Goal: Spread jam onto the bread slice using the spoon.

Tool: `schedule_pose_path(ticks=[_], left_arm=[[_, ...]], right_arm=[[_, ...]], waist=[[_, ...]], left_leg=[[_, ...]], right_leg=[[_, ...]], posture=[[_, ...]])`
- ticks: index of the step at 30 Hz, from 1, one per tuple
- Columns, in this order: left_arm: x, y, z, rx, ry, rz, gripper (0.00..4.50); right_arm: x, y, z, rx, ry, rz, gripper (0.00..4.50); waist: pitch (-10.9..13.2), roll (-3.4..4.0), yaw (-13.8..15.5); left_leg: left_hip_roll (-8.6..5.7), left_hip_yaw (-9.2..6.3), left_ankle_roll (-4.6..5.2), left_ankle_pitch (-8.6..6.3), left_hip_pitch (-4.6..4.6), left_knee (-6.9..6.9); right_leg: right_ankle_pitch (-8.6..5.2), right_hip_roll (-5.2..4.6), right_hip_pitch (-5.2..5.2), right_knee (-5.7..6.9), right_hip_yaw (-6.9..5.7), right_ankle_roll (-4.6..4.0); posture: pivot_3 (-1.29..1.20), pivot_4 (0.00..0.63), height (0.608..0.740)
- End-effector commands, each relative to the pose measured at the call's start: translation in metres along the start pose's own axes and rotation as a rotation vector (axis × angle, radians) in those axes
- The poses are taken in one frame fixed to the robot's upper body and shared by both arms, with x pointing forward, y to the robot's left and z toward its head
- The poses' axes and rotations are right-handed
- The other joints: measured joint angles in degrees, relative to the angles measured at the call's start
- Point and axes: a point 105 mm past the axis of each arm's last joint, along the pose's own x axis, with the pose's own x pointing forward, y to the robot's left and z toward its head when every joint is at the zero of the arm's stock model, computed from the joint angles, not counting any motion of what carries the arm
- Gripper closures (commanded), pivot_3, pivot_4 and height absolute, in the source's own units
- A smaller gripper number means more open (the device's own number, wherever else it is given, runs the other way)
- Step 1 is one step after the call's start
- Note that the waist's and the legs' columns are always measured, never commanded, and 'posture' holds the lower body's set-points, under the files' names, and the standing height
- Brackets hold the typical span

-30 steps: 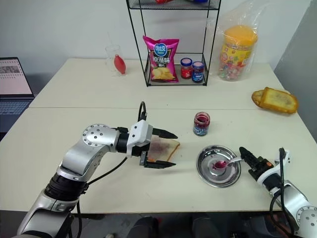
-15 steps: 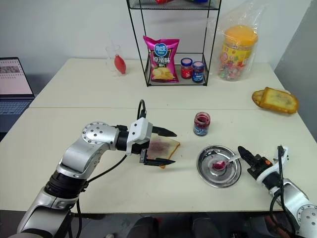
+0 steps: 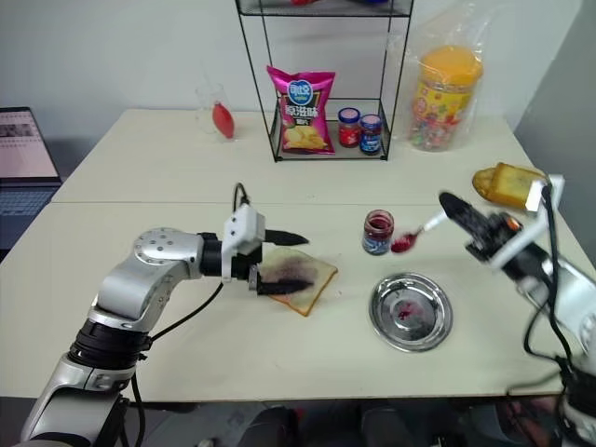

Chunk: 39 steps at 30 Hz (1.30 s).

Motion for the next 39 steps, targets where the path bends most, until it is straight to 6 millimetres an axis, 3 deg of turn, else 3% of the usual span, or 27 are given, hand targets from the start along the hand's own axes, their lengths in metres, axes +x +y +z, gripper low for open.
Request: schedule_pose_path(ticks=[1,4,8,20,32,39], left_arm=[[0.000,0.009,0.019,-0.001,-0.089,0.097,0.00],[0.006,0.010,0.022,-0.026,-0.135,0.145,0.00],[0.011,0.008,0.027,-0.042,-0.167,0.177,0.00],[0.007,0.002,0.023,-0.047,-0.153,0.194,0.00],[0.010,0.007,0.025,-0.027,-0.152,0.185,0.00],[0.010,0.008,0.025,-0.026,-0.153,0.190,0.00]], right_arm=[[0.027,-0.002,0.018,-0.058,-0.069,-0.033,4.43],[0.048,-0.004,0.021,-0.070,-0.085,-0.048,4.43],[0.059,-0.007,0.016,-0.099,-0.048,-0.047,4.43],[0.053,-0.008,0.010,-0.230,0.029,-0.045,4.43],[0.059,-0.017,-0.012,-0.532,0.125,-0.091,4.43],[0.067,-0.017,-0.029,-0.605,0.158,-0.060,4.43]], waist=[[0.0,-0.01,0.2],[0.0,0.00,0.3],[0.0,-0.01,0.8],[0.0,0.00,0.6],[0.0,0.00,0.6],[0.0,-0.01,0.5]], left_leg=[[-0.01,-0.01,0.00,0.00,-0.04,-0.02],[0.00,-0.08,0.00,0.00,-0.06,-0.07],[-0.03,-0.06,-0.01,-0.01,-0.17,-0.07],[-0.04,-0.03,-0.01,-0.03,-0.16,-0.06],[-0.05,-0.02,-0.01,-0.04,-0.15,-0.06],[-0.05,-0.03,-0.02,-0.04,-0.15,-0.06]], right_leg=[[0.01,0.00,0.00,0.00,-0.02,0.01],[0.00,0.00,-0.01,-0.03,-0.11,-0.01],[0.12,-0.08,-0.05,-0.08,-0.12,-0.21],[0.11,-0.10,-0.09,-0.03,-0.11,-0.20],[0.08,-0.10,-0.09,-0.04,-0.11,-0.15],[0.09,-0.10,-0.09,-0.04,-0.11,-0.16]], posture=[[0.00,0.150,0.740],[0.00,0.150,0.740],[0.00,0.150,0.740],[0.00,0.150,0.740],[0.00,0.150,0.740],[0.00,0.150,0.740]])
